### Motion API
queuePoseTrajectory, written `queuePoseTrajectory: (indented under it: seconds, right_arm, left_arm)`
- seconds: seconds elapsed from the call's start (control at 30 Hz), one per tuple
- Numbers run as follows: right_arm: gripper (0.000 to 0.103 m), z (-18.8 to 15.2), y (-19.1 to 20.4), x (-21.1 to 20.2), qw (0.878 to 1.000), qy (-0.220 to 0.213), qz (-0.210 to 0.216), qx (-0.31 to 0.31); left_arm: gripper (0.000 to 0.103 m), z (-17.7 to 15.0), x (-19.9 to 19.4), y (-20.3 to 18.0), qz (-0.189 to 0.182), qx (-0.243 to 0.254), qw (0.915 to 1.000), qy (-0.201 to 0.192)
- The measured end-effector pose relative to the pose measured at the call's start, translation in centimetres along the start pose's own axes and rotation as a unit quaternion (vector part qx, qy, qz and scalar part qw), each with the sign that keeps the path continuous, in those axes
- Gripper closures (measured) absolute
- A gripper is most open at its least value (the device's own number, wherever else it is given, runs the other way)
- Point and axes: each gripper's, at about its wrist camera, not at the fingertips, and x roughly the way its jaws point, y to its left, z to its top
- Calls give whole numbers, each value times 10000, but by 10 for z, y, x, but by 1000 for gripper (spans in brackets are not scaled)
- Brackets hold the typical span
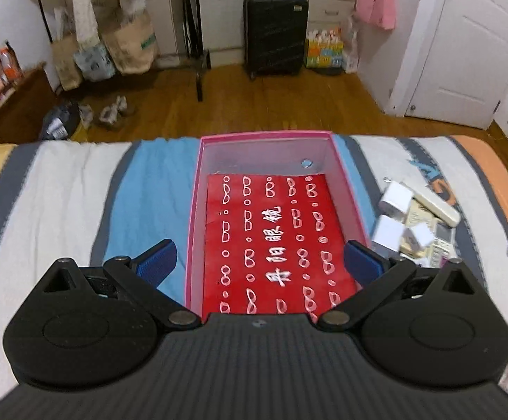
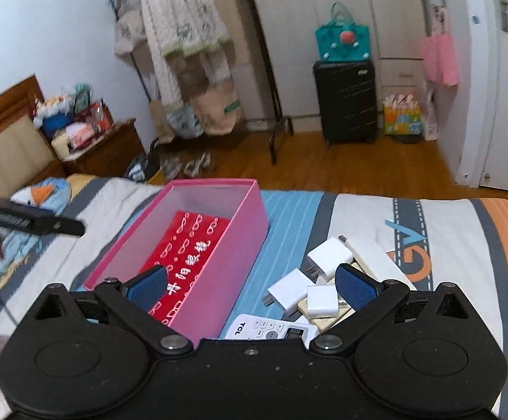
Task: Organize rigid objects
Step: 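Move the right tool to the white TCL remote and grasp it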
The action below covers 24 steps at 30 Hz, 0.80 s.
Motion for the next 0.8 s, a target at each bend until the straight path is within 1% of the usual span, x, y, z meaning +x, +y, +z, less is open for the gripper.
queuePoseTrajectory:
  seconds: [0.07, 0.1, 0.13, 0.17, 0.2, 0.23, 0.27, 0.3, 0.33, 0.37, 0.43, 0.47, 0.5, 0.53, 0.57, 0.6, 0.63, 0.67, 0.7, 0.73, 0.77, 0.8]
  right_arm:
    - [6, 4, 0, 12, 9997, 137, 137, -170]
    - [7, 6, 2, 17, 9989, 184, 271, -327]
    - [7, 8, 4, 23, 9973, 185, 410, -587]
    - [8, 8, 8, 28, 9943, 166, 491, -933]
    - [9, 8, 12, 33, 9902, 234, 524, -1270]
    - [10, 5, 18, 42, 9833, 371, 536, -1700]
    - [10, 1, 23, 49, 9759, 485, 564, -2054]
    - [10, -8, 30, 59, 9627, 623, 636, -2556]
    - [10, -16, 35, 65, 9509, 697, 682, -2938]
    - [12, -26, 40, 73, 9371, 830, 778, -3300]
    - [12, -41, 47, 99, 9141, 1200, 940, -3756]
    - [14, -47, 48, 113, 9074, 1383, 1019, -3837]
    - [19, -48, 47, 127, 9034, 1539, 1074, -3855]
    - [20, -51, 46, 140, 9019, 1665, 1139, -3820]
    - [25, -54, 45, 149, 9013, 1764, 1164, -3782]
    - [32, -54, 42, 154, 9020, 1821, 1156, -3739]
    - [35, -54, 39, 163, 9031, 1879, 1130, -3691]
    - [39, -55, 36, 168, 9047, 1915, 1126, -3636]
    - [41, -56, 31, 174, 9071, 1953, 1130, -3554]
    - [41, -59, 28, 179, 9074, 2016, 1088, -3523]
    - [40, -62, 27, 182, 9046, 2026, 1045, -3601]
    - [39, -65, 26, 180, 9043, 1928, 1061, -3659]
  left_arm:
    - [2, 6, 25, 11, 19, -44, 9998, 209]
    - [2, 9, 39, 17, -3, -36, 9995, 301]
    - [2, 12, 49, 23, -58, -83, 9993, 367]
    - [2, 13, 59, 30, -129, -176, 9991, 375]
    - [2, 14, 69, 37, -262, -298, 9985, 374]
    - [2, 14, 79, 46, -519, -522, 9965, 407]
    - [2, 13, 88, 55, -675, -729, 9939, 482]
    - [2, 11, 94, 61, -630, -863, 9925, 586]
    - [2, 9, 99, 64, -468, -861, 9932, 620]
    - [2, 6, 102, 66, -286, -792, 9949, 556]
    - [4, 1, 109, 70, -240, -711, 9954, 591]
    - [10, -3, 115, 71, -252, -659, 9955, 635]
    - [13, -5, 118, 73, -251, -594, 9959, 631]
    - [20, -9, 122, 73, -225, -519, 9963, 645]
    - [31, -12, 126, 77, -206, -497, 9963, 678]
    - [37, -16, 130, 78, -207, -484, 9958, 748]
    - [45, -19, 135, 80, -229, -490, 9952, 821]
    - [46, -21, 138, 83, -237, -530, 9946, 863]
    - [51, -22, 140, 84, -233, -585, 9942, 876]
    - [56, -23, 143, 85, -252, -646, 9937, 879]
    - [57, -22, 147, 90, -366, -773, 9924, 887]
    - [58, -21, 151, 96, -514, -1005, 9895, 904]
